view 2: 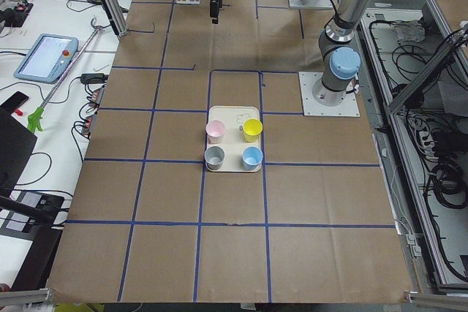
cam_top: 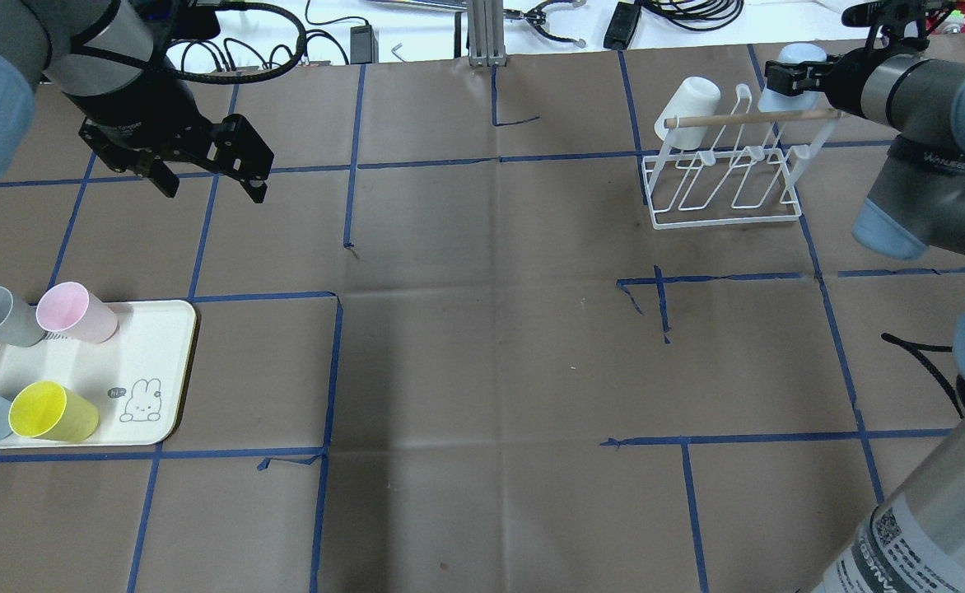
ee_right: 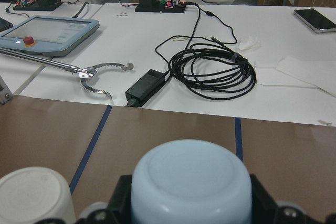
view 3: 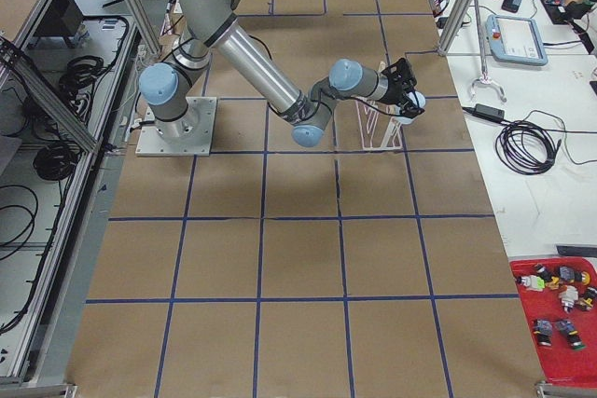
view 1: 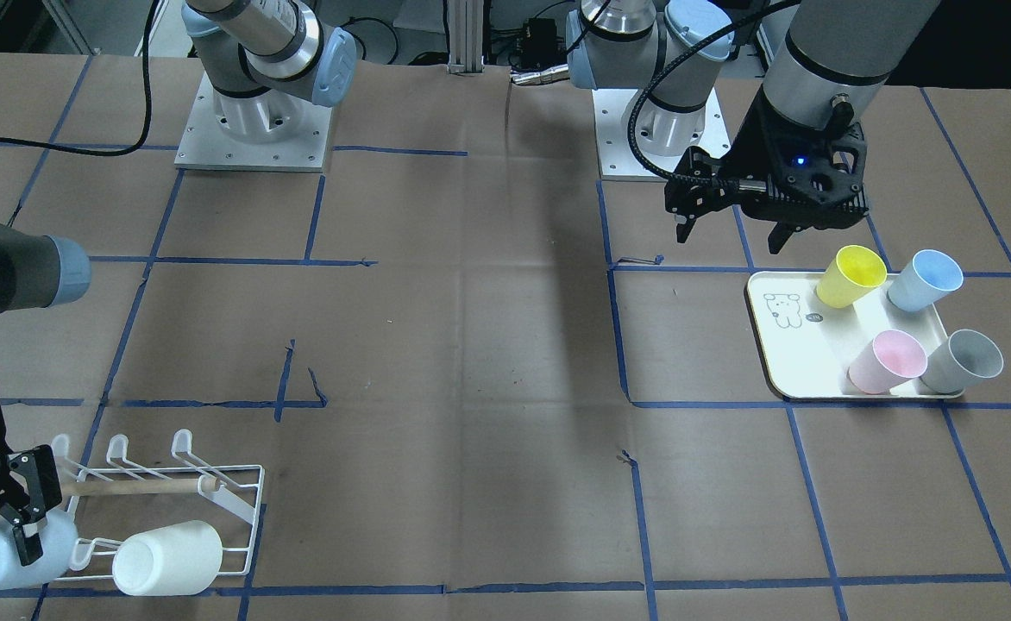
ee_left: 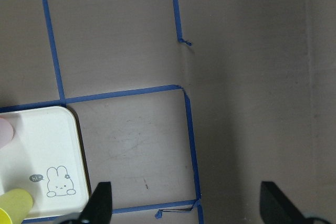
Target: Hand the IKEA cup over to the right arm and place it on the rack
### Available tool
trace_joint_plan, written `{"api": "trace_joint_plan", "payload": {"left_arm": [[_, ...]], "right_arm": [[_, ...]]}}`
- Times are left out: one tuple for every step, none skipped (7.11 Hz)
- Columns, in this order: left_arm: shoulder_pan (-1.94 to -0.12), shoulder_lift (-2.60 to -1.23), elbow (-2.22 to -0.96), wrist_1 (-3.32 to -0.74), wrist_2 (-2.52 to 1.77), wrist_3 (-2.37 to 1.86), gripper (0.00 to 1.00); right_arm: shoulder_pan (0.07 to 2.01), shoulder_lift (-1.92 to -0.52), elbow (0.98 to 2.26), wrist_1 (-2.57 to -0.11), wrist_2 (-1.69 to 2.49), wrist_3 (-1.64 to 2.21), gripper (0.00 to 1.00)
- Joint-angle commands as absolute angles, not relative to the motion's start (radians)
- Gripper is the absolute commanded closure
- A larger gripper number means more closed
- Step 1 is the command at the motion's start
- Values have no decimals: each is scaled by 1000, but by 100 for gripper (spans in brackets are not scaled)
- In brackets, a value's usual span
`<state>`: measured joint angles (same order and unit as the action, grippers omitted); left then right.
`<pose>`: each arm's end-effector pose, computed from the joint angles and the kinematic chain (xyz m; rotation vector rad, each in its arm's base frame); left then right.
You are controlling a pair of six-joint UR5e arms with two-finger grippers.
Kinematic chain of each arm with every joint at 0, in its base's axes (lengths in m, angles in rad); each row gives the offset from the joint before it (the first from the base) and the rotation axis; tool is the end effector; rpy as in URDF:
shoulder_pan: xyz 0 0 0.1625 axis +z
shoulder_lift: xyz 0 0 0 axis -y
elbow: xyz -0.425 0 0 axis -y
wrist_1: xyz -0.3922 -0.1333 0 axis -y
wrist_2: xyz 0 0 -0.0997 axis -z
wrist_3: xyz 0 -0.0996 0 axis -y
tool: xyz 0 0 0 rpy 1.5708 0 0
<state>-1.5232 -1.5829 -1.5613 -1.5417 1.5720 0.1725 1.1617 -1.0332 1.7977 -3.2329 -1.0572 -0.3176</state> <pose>-0.1093 -0.5054 0.4895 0.1958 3.1311 -0.0411 -0.0837 -0.6511 0.2799 -0.2120 2.6427 -1.4295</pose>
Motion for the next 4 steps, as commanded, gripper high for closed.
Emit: {"api": "trace_joint_plan", "payload": {"left_arm": [[-1523, -1600, -1563, -1540, 1572, 172, 1], [-1523, -1615, -1566, -1529, 1572, 169, 1], [-1523, -1618, -1568, -1523, 1572, 169, 1], [-1523, -1618, -1568, -1523, 1572, 169, 1]], "right_arm": [[1163, -1046, 1796, -3228, -1062, -314, 0], [1166, -1077, 1796, -3217, -1060, -307, 0], [1172, -1107, 1795, -3139, -1061, -310, 0], [1180, -1171, 1795, -3037, -1063, -305, 0]]}}
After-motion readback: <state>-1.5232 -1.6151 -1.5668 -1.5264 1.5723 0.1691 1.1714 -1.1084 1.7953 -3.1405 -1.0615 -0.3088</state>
